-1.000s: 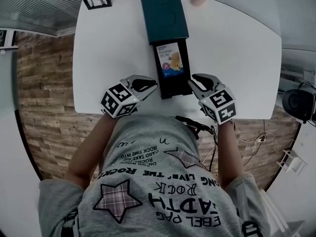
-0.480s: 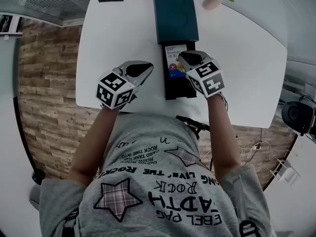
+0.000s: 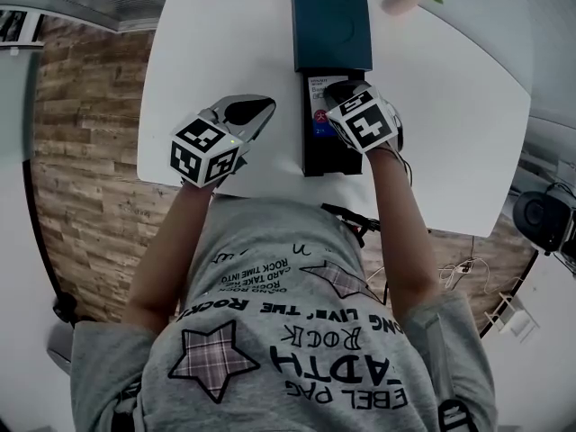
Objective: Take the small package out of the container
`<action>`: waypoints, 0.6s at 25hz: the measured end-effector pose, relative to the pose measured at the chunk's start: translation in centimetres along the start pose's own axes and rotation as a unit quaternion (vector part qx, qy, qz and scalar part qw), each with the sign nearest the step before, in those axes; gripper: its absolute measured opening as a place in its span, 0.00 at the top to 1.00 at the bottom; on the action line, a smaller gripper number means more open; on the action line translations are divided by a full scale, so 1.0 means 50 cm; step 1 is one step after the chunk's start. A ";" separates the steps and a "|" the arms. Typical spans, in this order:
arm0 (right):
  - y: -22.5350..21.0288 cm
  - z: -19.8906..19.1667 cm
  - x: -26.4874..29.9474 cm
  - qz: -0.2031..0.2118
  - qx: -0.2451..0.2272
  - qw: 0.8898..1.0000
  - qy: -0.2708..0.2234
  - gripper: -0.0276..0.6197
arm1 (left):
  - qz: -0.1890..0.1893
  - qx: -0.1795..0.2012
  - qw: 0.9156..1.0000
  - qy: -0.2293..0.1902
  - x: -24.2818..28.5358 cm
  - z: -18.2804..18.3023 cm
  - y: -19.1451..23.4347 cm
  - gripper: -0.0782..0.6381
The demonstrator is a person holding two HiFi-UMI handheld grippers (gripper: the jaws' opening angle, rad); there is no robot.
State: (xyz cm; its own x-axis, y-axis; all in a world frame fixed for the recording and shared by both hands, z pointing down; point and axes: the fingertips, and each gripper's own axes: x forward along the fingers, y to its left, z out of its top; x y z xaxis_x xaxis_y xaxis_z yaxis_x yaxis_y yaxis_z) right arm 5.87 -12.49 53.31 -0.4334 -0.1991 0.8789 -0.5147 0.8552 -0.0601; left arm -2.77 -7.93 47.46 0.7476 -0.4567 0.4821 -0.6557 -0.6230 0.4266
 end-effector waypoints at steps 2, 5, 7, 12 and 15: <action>0.004 -0.001 0.001 0.001 0.000 1.000 0.005 0.92 | 0.000 -0.001 1.000 -0.001 0.000 0.000 0.001 0.88; 0.014 -0.007 0.002 0.009 0.001 1.000 0.015 0.92 | -0.002 0.001 1.000 0.001 0.002 -0.001 -0.003 0.88; 0.023 -0.016 -0.001 0.012 -0.008 0.999 0.031 0.92 | -0.004 0.004 1.000 0.002 0.004 -0.001 -0.007 0.88; 0.049 -0.039 -0.007 0.017 -0.024 0.998 0.061 0.92 | -0.008 0.007 1.000 0.005 0.006 0.000 -0.015 0.88; 0.061 -0.051 -0.011 0.021 -0.023 0.997 0.071 0.92 | -0.012 0.009 1.000 0.007 0.009 0.001 -0.019 0.88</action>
State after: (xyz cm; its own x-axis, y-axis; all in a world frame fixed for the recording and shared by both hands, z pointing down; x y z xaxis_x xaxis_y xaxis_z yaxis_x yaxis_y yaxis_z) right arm 6.44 -8.57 53.88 -0.3436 -0.0964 0.9342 -0.4621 0.8833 -0.0788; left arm -1.82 -7.54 47.23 0.7614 -0.4333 0.4822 -0.6356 -0.6455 0.4235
